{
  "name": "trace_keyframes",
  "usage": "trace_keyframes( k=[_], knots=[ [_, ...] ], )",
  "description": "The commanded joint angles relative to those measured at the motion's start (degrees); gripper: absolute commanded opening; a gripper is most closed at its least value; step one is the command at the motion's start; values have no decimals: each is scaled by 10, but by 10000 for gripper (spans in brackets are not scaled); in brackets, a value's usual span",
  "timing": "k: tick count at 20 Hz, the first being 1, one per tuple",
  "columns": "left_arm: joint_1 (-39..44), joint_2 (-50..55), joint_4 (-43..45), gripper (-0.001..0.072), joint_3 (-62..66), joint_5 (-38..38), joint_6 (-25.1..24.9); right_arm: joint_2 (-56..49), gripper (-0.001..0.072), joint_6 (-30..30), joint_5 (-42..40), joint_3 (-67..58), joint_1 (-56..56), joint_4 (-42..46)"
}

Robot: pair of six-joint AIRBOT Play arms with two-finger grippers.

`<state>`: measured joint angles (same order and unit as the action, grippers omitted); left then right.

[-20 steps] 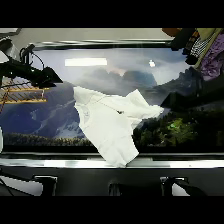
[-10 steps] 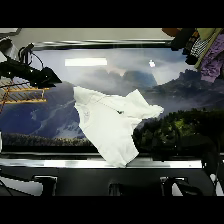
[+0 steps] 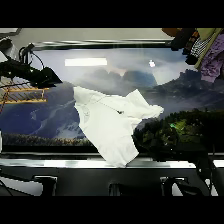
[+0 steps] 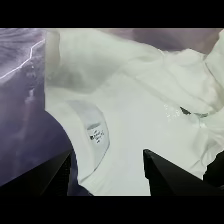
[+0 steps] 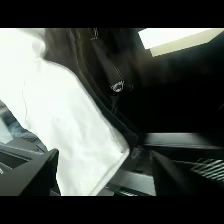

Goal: Fold the clothes and pants, and hang the long-sleeved shirts on hangers.

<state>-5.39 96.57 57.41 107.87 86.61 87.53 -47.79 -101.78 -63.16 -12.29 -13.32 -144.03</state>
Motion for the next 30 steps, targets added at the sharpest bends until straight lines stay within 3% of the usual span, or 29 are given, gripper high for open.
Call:
trace_keyframes(
  k=[1, 6, 12, 16, 18, 21, 25, 30],
  knots=[
    [3, 0, 0, 513, 0, 0, 1, -44, 636, -64, 17, 2, 1, -47],
    [5, 0, 0, 513, 0, 0, 1, -98, 625, -120, 4, 2, 1, -59],
    [5, 0, 0, 513, 0, -1, 0, -99, 614, -141, 4, 2, 1, -64],
    [5, 0, 0, 513, 0, 0, 1, -99, 613, -194, -26, -25, 1, -55],
    [5, 0, 0, 513, 0, 0, 1, -99, 613, -182, -29, -85, 1, -22],
    [5, 0, 0, 513, 0, 0, 1, -111, 616, -113, -23, -163, 1, 64],
    [5, 0, 0, 513, 0, -1, 0, -183, 618, -145, -86, -140, 1, 56],
    [5, 1, 0, 513, 0, -2, -2, -201, 617, -163, -61, -103, 1, 21]
  ],
)
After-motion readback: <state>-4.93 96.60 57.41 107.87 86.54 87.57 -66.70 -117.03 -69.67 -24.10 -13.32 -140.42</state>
